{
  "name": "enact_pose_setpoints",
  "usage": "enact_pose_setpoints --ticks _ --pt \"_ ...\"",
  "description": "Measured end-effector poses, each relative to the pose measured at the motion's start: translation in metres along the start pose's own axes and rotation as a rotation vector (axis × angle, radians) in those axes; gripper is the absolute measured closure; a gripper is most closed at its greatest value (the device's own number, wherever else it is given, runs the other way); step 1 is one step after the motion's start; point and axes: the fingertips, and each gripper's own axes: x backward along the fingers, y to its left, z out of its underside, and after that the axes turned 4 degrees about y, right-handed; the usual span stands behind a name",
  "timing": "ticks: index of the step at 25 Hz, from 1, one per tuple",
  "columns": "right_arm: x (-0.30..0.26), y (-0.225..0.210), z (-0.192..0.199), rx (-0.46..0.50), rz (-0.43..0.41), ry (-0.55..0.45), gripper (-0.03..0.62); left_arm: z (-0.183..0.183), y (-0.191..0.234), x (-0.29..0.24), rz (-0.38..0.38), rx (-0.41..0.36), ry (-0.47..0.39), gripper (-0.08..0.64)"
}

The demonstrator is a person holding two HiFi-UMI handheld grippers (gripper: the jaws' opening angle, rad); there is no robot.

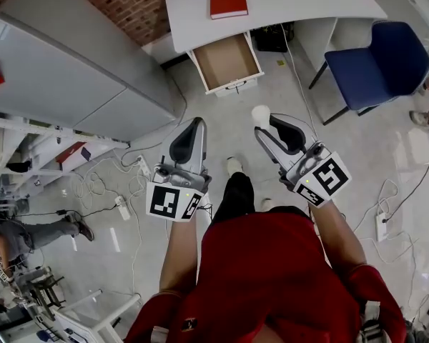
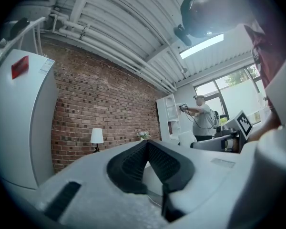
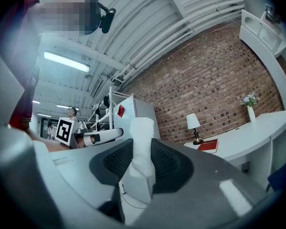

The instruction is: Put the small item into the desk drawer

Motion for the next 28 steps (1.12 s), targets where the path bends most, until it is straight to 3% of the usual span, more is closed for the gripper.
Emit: enact_pose_setpoints --ticks 8,18,28 --pt "-0.086 -0.041 0.011 0.027 0.045 0.085 0.460 0.025 0.089 -0.048 0.014 0.020 -0.004 0.554" --pt "-0.213 -0.109 0.042 -0.058 0.111 0.161 0.461 0.063 0.211 -0.106 0.065 0.072 0.027 0.554" --pt "-0.293 -0.152 0.088 -0.041 0.165 0.280 0.461 0.108 0.275 -0.140 0.130 0.085 0.056 0.554"
